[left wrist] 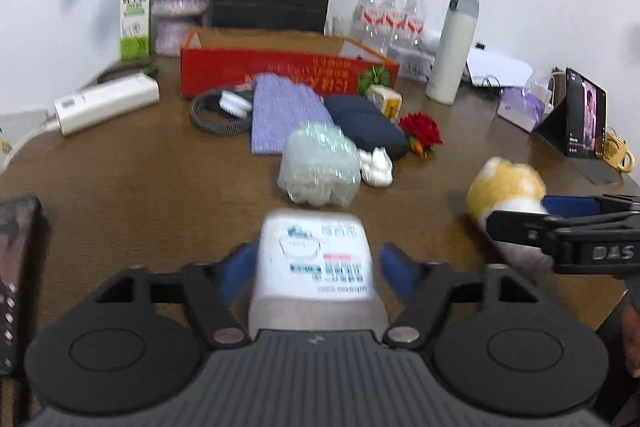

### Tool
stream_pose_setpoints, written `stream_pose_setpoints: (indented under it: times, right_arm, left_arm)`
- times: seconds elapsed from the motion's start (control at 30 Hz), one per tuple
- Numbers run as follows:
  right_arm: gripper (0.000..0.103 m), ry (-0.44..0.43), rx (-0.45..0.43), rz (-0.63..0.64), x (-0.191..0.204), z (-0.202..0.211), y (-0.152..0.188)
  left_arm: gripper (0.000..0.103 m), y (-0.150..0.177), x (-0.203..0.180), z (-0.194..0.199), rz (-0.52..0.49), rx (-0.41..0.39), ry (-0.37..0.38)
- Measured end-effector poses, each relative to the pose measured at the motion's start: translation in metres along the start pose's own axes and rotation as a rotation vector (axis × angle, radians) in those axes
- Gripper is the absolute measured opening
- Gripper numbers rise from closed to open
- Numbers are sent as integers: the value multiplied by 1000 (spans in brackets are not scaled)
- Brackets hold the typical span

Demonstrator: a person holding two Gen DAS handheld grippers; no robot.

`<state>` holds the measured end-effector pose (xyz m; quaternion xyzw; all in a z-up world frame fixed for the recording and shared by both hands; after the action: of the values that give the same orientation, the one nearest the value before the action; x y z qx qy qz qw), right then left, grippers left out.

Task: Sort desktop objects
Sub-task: 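Carry the swab container and plush toy into the cardboard box and release both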

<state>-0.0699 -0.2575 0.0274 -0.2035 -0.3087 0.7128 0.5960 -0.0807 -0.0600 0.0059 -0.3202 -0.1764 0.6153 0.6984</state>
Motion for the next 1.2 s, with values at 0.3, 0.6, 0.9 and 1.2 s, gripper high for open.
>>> stream_pose_setpoints:
  times: [0.3,0.6,0.9,1.2]
  right_arm:
    - [79,59,40,-35,-5,-21,-8]
    - [51,10,-4,-66,-10,-20,-11]
    - [53,-91,-191,16,-11,-19,-159]
    - [54,-106,91,78,4,-220,-348]
  left_arm:
    - [69,-1,3,-15,-12,61,27]
    - [67,-10,2,5,-5,-27,36]
    - [68,-176,38,4,87,-156,20]
    - [68,-342,85,-179,165,4,-175]
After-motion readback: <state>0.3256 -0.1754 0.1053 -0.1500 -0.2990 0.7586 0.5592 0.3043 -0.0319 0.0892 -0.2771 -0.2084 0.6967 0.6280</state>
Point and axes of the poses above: each gripper's, at about its wrist camera, not at the fingertips, and z roughly against the way its jaws point, x to its left, y to its underside, the point moved 3 cm from there along -z, roughly the way its jaws point, and after that the axes turned 10 degrees about x, right-handed, at the moved point
